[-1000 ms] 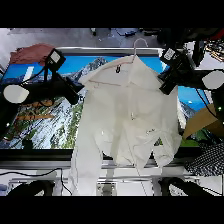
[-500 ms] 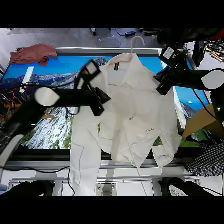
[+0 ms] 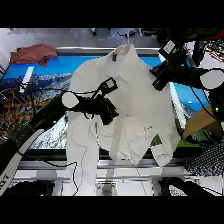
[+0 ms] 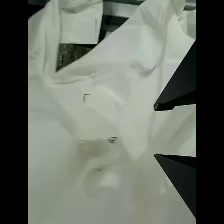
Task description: Fold the clothes and pants, and hang the long-sleeved shirts on hangers.
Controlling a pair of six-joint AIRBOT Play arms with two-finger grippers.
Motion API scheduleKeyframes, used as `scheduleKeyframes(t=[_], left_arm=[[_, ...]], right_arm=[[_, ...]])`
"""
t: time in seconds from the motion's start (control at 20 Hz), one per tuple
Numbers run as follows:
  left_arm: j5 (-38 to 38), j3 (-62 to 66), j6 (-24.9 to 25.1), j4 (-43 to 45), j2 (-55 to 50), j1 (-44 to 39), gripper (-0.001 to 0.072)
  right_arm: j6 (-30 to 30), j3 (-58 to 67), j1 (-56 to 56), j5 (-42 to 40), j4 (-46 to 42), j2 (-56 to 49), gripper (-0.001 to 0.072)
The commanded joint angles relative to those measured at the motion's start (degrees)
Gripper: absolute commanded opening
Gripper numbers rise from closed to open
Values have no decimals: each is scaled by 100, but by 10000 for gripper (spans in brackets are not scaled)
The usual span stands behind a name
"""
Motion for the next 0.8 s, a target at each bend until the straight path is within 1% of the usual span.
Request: scheduleKeyframes(t=[0.0,0.2,0.35,0.55,0.75], left_arm=[[-13,7,39,35,129,-4,369],[-13,7,48,55,638,63,369],[0,7,48,59,1182,317,367],[400,7,48,103,1880,1224,367],[310,7,52,101,2004,2437,367]], right_arm=[[-50,0,7,-31,131,2,50],[-50,0,7,-31,129,2,50],[-72,0,7,-37,129,2,50],[-90,0,7,-37,131,2,50],[-229,0,7,-33,181,2,50]])
